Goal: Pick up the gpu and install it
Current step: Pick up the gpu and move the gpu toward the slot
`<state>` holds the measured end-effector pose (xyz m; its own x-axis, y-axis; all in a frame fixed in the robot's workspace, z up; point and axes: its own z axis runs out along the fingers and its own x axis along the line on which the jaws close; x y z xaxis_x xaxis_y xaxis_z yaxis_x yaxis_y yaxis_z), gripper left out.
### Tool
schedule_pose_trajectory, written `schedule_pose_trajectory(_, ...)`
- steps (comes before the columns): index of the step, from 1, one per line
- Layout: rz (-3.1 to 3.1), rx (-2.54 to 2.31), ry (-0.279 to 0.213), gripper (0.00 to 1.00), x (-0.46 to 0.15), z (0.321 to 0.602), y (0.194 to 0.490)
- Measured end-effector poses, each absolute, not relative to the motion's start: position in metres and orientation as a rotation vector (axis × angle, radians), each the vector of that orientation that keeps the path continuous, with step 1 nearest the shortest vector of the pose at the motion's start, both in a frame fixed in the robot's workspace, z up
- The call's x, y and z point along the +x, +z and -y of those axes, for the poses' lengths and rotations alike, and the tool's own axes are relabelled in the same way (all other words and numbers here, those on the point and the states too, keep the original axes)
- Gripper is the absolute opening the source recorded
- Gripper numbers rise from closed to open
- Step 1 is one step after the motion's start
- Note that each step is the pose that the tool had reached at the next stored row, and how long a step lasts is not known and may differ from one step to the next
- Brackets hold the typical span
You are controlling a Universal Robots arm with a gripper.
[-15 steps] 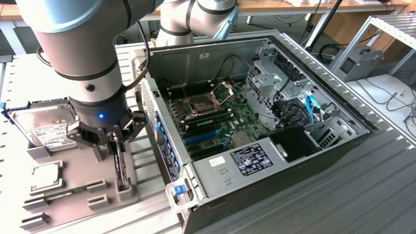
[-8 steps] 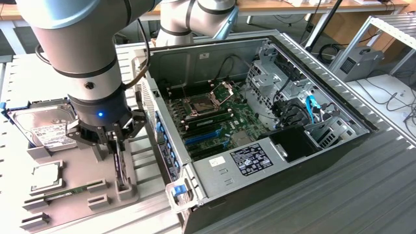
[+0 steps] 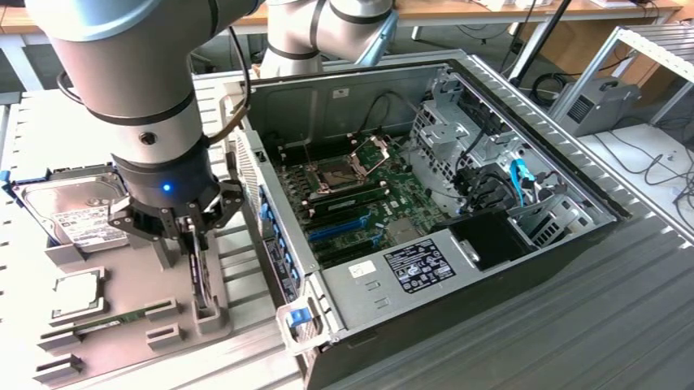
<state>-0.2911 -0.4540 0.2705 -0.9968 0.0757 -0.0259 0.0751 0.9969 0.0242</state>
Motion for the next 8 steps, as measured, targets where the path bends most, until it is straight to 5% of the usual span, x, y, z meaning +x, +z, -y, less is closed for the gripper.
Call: schedule_pose_trajectory(8,-3.112,0.118,0.036,0.26,-0.2911,0.4540,0.2746)
